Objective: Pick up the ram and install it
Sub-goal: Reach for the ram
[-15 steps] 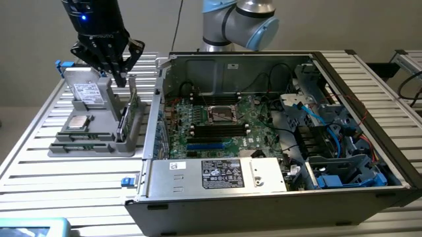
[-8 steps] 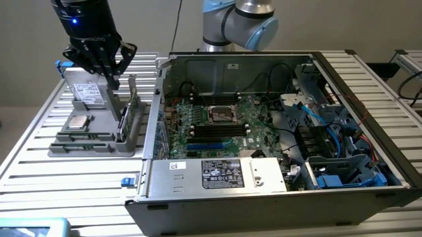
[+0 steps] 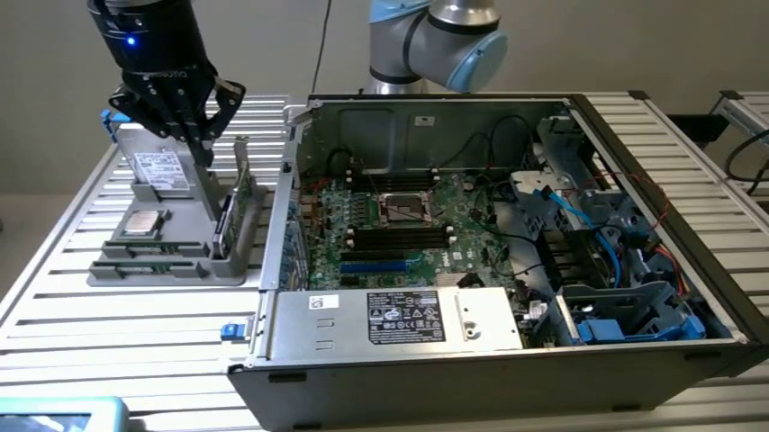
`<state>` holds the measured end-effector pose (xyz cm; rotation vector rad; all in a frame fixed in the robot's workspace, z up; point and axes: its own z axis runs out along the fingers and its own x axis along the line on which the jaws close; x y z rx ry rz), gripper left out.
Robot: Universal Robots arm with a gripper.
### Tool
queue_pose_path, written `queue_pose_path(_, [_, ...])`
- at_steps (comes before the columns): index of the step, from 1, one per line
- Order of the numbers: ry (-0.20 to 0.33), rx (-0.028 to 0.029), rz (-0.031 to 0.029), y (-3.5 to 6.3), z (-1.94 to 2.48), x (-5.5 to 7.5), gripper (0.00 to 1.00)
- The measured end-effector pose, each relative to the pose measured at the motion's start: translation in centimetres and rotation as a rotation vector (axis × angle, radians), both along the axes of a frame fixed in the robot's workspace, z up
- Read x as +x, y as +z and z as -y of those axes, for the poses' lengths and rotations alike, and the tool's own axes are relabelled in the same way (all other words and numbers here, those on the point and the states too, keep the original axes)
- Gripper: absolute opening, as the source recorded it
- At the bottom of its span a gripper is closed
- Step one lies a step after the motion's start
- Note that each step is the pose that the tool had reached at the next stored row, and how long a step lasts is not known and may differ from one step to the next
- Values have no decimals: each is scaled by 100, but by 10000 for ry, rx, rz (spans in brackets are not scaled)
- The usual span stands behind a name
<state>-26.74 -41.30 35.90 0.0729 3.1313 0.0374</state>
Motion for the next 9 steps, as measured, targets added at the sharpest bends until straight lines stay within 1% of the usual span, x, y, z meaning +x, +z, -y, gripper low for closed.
queue_pose_path(1, [16,-18,-3,-1,4,-6,11])
queue_pose_path(6, [55,-24,-4,-20,36,-52,11])
queue_pose_path(7, [58,-24,-5,-23,48,-61,11])
queue_pose_path(8, [58,-24,-4,-27,71,-71,11])
queue_pose_path(9, [58,-23,-4,-31,104,-78,11])
